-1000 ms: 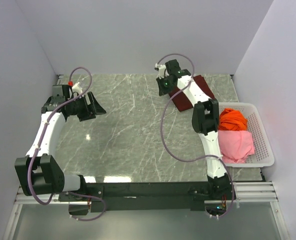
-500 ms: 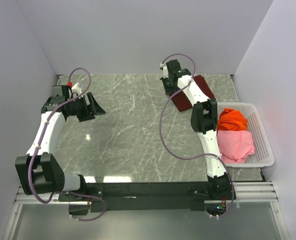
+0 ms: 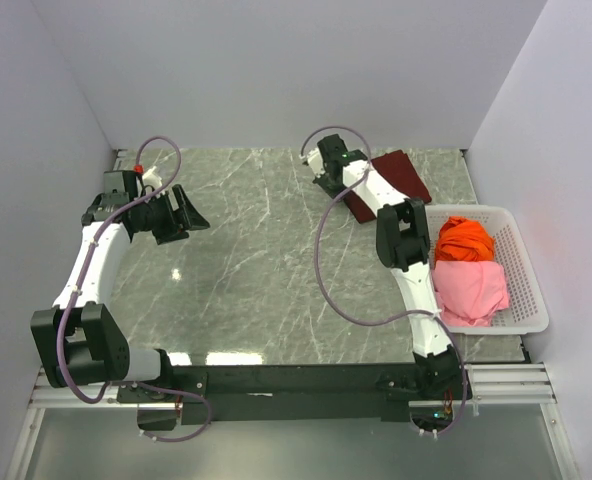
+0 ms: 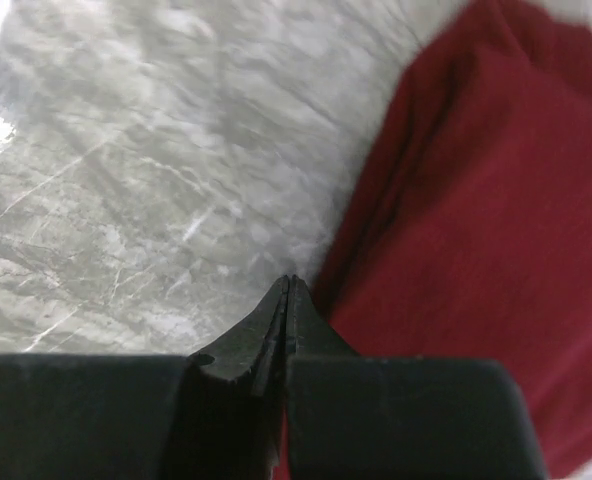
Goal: Fold and stack the t-shirts
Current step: Neatly place the folded tshirt to the corner
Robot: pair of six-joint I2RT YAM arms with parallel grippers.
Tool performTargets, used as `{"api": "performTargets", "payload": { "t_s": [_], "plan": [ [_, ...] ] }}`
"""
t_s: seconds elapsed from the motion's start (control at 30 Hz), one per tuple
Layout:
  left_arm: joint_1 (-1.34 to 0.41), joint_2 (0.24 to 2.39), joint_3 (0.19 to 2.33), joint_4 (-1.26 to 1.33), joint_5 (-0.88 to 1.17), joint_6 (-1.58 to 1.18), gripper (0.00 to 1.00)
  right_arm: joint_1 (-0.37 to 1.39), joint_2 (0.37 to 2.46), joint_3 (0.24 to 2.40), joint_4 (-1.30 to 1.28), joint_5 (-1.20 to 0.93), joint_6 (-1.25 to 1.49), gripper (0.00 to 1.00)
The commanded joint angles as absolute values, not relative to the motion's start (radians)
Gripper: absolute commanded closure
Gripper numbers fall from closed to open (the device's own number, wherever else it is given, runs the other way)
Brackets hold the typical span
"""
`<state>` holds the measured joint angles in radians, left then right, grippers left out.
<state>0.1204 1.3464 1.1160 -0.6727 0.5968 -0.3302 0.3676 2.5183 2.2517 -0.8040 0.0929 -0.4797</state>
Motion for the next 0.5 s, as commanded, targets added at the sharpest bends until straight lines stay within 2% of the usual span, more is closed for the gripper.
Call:
{"api": "performTargets", "payload": {
  "t_s": [0.0, 0.17, 0.47],
  "plan": [
    [0.127, 1.321, 1.106, -0.652, 0.584, -0.318, 0.22, 0.390, 2.471, 2.259, -0.726, 0.167, -0.699, 1.00],
    [0.132, 1.316, 1.098, -0.652, 0.581, -0.314, 0.22, 0.396, 2.491, 2.211, -0.609, 0.176, -0.854, 1.00],
    [0.141, 1.313, 1.106, -0.664, 0.574, -0.301, 0.21, 0.384, 2.531, 2.183, -0.592, 0.186, -1.019, 1.00]
  ]
}}
